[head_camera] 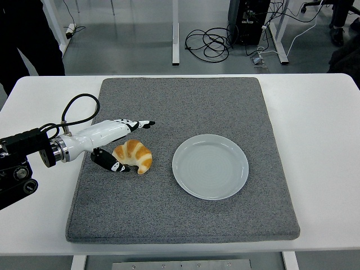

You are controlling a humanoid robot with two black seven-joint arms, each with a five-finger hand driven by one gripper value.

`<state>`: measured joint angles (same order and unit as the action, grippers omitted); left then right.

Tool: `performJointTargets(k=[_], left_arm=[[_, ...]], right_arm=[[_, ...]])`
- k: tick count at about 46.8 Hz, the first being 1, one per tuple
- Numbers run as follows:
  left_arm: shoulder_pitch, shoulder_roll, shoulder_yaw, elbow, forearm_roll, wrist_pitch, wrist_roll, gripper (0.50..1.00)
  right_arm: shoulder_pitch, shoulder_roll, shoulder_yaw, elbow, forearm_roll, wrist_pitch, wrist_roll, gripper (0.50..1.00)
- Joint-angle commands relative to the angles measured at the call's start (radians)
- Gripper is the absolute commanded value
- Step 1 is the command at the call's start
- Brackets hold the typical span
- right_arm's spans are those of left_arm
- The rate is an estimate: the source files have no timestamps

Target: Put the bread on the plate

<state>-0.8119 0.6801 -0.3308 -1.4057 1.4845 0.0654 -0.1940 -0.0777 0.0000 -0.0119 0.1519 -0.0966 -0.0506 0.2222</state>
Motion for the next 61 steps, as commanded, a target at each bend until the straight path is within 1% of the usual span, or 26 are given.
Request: performJointTargets(k=[1,8,22,38,45,53,61], left_arm=[[0.008,-0.002,0.009,0.004,0.000,0.008,-0.001,0.972],[0.010,-0.030,0.021,0.021,-0.003,0.020,0.002,0.972],[0.007,-0.056,0.036,0.062,0.000,0.043,0.002,0.972],[-0.001,-0.056,0.064,0.099,0.025,0.086,-0.001,0.971],[-0.001,-0.079,0.064,0.105,0.029,0.096,-0.002,0.971],[0.000,-0.086,0.064,0.106,0.031,0.116,-0.002,0.971],[0.004,-0.093,0.064,0.108,0.031,0.116,-0.002,0.971]], right_arm=[[-0.001,0.000,0.000,0.000,0.000,0.000,0.000,1.000],[-0.001,0.000,0.000,0.000,0.000,0.000,0.000,1.000],[0.001,0.000,0.000,0.000,0.000,0.000,0.000,1.000],[-0.001,0.000,0.000,0.000,0.000,0.000,0.000,1.000],[0.001,0.000,0.001,0.000,0.000,0.000,0.000,1.000],[-0.001,0.000,0.000,0.000,0.000,0.000,0.000,1.000],[-0.001,0.000,0.000,0.000,0.000,0.000,0.000,1.000]])
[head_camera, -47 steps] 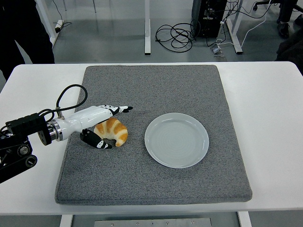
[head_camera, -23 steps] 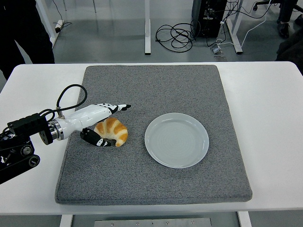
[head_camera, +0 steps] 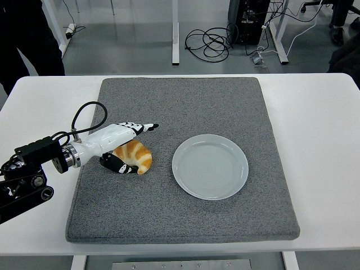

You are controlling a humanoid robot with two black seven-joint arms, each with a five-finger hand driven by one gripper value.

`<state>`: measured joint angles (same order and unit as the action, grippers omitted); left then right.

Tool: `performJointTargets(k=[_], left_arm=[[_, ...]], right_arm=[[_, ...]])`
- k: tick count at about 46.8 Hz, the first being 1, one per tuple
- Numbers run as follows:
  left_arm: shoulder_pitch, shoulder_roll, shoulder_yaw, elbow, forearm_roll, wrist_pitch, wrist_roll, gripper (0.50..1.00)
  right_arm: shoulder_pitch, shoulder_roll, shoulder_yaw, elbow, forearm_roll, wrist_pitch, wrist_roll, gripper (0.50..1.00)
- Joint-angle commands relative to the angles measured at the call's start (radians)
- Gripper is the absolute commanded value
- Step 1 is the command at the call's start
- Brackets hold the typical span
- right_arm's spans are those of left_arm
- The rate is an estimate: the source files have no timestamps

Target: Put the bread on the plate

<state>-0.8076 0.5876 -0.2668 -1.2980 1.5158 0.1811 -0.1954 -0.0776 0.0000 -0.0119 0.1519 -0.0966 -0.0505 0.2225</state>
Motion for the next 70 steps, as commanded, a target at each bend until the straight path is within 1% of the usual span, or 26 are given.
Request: performJointTargets(k=[1,16,22,28,30,32,36,38,42,44,45,48,55,58,60,65,70], left_arm=[[-0.001,0.003,0.000,0.000,0.000,0.000,-0.001,0.971],[0.004,0.003,0.001,0.005,0.003,0.021,-0.001,0.969],[0.005,0.000,0.001,0.008,0.041,0.023,0.001,0.958],[0.007,0.000,0.001,0.008,0.046,0.023,0.001,0.942],[0.007,0.000,0.003,0.008,0.046,0.023,0.001,0.924],[0.007,0.000,0.006,0.009,0.046,0.023,0.001,0.893],[0.004,0.000,0.024,0.022,0.044,0.023,-0.001,0.813],[0.004,0.000,0.029,0.022,0.041,0.023,-0.001,0.757],[0.004,0.000,0.029,0.022,0.040,0.023,-0.001,0.736],[0.005,0.000,0.029,0.022,0.040,0.023,-0.001,0.698],[0.004,0.000,0.029,0.022,0.040,0.023,-0.001,0.663],[0.001,0.000,0.029,0.020,0.037,0.021,-0.002,0.500],[-0.031,0.000,0.024,0.020,0.026,0.018,-0.019,0.500],[-0.061,0.000,0.028,0.019,0.008,0.012,-0.056,0.500],[-0.074,0.003,0.028,0.019,-0.003,0.012,-0.068,0.500],[-0.128,0.015,0.028,0.017,-0.012,0.006,-0.075,0.500],[-0.211,0.046,0.026,0.016,-0.019,-0.031,-0.076,0.500]], right_arm=[[-0.001,0.000,0.000,0.000,0.000,0.000,0.000,1.000],[-0.001,0.000,0.000,0.000,0.000,0.000,0.000,1.000],[0.001,0.000,0.000,0.000,0.000,0.000,0.000,1.000],[-0.001,0.000,0.000,0.000,0.000,0.000,0.000,1.000],[-0.001,0.000,0.000,0.000,0.000,0.000,0.000,1.000],[0.001,0.000,0.000,0.000,0.000,0.000,0.000,1.000],[0.001,0.000,0.001,0.000,0.000,0.000,0.000,1.000],[0.001,0.000,0.000,0.000,0.000,0.000,0.000,1.000],[-0.001,0.000,0.000,0.000,0.000,0.000,0.000,1.000],[0.001,0.000,0.000,0.000,0.000,0.000,0.000,1.000],[0.001,0.000,0.000,0.000,0.000,0.000,0.000,1.000],[0.001,0.000,0.000,0.000,0.000,0.000,0.000,1.000],[-0.001,0.000,0.000,0.000,0.000,0.000,0.000,1.000],[-0.001,0.000,0.000,0.000,0.000,0.000,0.000,1.000],[0.001,0.000,0.000,0.000,0.000,0.000,0.000,1.000],[-0.001,0.000,0.001,0.000,0.000,0.000,0.000,1.000],[-0.001,0.000,0.001,0.000,0.000,0.000,0.000,1.000]])
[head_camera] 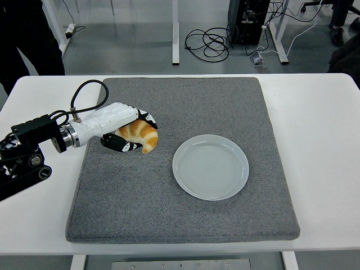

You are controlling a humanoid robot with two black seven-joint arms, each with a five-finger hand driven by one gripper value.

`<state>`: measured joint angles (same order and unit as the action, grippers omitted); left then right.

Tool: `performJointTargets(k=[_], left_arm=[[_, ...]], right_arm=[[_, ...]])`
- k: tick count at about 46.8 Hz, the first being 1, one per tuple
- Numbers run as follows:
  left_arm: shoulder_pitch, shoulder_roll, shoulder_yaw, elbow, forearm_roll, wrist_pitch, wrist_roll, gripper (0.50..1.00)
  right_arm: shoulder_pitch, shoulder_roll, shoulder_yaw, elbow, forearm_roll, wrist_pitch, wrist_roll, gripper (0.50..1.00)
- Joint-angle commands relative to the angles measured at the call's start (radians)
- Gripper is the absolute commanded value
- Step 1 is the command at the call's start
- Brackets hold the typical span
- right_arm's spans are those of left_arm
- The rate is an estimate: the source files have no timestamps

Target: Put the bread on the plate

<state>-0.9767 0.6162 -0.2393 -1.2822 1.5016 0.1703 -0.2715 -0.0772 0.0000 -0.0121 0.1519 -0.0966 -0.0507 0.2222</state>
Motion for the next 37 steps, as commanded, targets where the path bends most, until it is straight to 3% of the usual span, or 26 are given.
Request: performJointTargets(k=[1,12,37], left_arm=[[-0.060,0.022,-0.001,0.000,-0.011,-0.031,0.000,0.500],[-0.226,0.057,0.000,-0.011,-0.063,-0.075,-0.009,0.500],[-0.252,0.039,0.000,-0.011,-0.060,-0.086,-0.008,0.500]], right_arm=[[0.001,0.000,0.000,0.000,0.000,0.000,0.000,1.000],[0.001,0.000,0.000,0.000,0.000,0.000,0.000,1.000],[0.001,0.000,0.001,0.000,0.000,0.000,0.000,1.000]])
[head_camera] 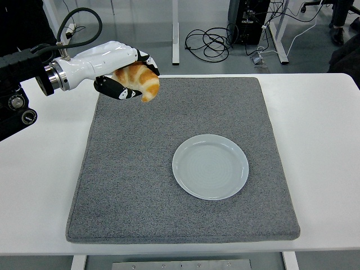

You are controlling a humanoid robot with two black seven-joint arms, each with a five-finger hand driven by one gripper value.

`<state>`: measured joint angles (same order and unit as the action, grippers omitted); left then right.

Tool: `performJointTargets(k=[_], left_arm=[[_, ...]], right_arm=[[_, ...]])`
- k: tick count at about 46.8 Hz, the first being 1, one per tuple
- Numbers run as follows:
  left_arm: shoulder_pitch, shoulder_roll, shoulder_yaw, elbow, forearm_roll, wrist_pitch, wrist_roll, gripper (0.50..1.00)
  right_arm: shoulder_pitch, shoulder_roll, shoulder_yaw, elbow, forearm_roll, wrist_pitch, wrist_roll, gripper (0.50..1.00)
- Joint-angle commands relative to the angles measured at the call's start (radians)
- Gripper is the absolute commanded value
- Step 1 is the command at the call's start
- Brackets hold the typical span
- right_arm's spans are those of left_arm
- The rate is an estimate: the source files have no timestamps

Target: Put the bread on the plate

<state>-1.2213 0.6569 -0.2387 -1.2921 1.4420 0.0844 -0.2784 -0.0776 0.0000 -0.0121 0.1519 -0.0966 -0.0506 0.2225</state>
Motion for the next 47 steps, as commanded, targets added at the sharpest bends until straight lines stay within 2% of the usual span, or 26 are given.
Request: performJointTargets(k=[1,14,24,32,41,47], left_arm=[[-0.009,0.000,-0.001,0.000,0.000,0.000,-0.001,0.500],[-0.027,-0.010,0.001,0.000,-0.002,0.000,-0.001,0.500],[-0.053,-0.075,0.053,0.004,-0.002,0.000,0.005,0.500],[-0.067,-0.216,0.061,0.013,0.001,0.000,0.015,0.500],[-0.162,-0.355,0.179,0.059,-0.003,0.000,0.011,0.500],[-0.202,-0.428,0.194,0.112,-0.006,0.000,0.010,0.500]], right_arm=[[-0.001,0.000,0.000,0.000,0.000,0.000,0.000,1.000],[0.001,0.000,0.000,0.000,0.000,0.000,0.000,1.000],[-0.001,0.000,0.000,0.000,0.000,0.000,0.000,1.000],[-0.001,0.000,0.000,0.000,0.000,0.000,0.000,1.000],[0.001,0.000,0.000,0.000,0.000,0.000,0.000,1.000],[-0.001,0.000,0.001,0.000,0.000,0.000,0.000,1.000]])
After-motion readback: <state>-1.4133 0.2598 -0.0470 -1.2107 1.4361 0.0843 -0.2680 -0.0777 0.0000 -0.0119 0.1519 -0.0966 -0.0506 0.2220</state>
